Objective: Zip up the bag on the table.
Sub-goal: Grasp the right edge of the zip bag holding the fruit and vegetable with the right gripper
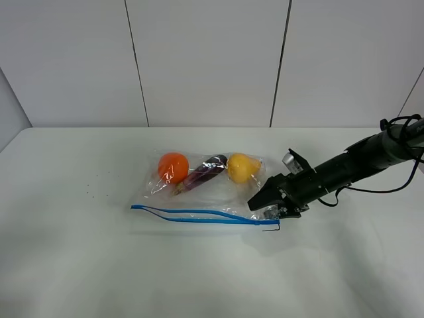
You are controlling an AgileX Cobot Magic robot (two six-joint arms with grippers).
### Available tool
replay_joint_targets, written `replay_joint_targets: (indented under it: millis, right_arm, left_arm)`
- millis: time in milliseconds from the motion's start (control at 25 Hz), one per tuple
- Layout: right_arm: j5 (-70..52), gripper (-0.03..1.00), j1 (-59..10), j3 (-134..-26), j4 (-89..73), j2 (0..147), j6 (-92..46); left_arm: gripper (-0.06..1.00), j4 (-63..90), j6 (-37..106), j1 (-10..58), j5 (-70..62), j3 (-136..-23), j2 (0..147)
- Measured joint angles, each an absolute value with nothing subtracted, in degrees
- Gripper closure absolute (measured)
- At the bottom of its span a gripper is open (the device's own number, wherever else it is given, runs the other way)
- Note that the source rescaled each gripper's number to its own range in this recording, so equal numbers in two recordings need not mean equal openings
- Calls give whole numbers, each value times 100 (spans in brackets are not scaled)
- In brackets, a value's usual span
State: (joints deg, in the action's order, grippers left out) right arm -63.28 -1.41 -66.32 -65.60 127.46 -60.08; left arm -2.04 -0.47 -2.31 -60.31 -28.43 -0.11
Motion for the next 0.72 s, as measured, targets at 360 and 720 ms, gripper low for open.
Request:
replay_joint_targets:
  millis: [360, 720]
  right_arm:
    - [-6328, 37, -141, -6632, -6502, 12746, -5916]
    - [-6328, 54, -141, -6632, -6428, 12746, -5851]
  left_arm:
    - [-5, -204, -47, -231, -6031, -2843, -11]
    - [-5, -204, -47, -231, -6031, -2843, -11]
